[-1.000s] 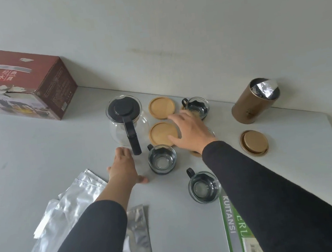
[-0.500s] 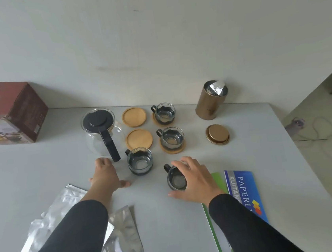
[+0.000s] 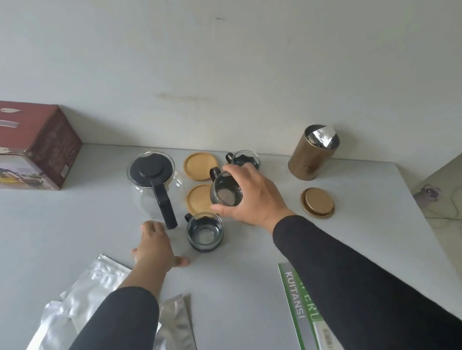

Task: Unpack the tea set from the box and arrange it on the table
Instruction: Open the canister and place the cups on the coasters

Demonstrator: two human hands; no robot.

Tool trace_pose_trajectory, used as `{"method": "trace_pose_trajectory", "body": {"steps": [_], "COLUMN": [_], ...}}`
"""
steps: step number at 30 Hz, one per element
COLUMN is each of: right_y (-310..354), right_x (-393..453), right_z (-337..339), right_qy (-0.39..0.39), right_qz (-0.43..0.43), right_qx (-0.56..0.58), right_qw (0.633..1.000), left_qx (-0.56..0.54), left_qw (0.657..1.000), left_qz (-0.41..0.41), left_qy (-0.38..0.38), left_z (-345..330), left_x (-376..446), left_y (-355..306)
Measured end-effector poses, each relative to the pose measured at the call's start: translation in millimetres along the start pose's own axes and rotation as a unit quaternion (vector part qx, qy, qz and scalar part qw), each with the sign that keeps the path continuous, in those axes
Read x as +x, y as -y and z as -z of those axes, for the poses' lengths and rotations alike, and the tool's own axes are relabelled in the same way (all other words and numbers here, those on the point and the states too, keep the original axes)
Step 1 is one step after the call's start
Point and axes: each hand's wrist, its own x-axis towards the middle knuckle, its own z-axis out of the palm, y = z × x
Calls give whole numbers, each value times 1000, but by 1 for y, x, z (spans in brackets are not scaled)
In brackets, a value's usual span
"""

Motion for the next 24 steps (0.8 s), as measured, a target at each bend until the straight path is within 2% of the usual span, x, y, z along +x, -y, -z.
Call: {"method": "trace_pose_trajectory", "body": {"steps": [8, 15, 24], "right_y": [-1, -11, -20], "right_x": [87, 134, 136], "right_z": [-34, -63, -84], "right_qy": [-24, 38, 80], "right_qz": [-44, -63, -66], "right_qx": [28, 46, 72], "right_qw": [998, 996, 992], "left_qx": [-7, -33, -32], "left_qw": [1000, 999, 999], "left_qz": [5, 7, 4], "left_qy": [-12, -18, -23], "left_z": [-1, -4, -5], "left_x": [4, 8, 9], "left_y": [0, 2, 3]}}
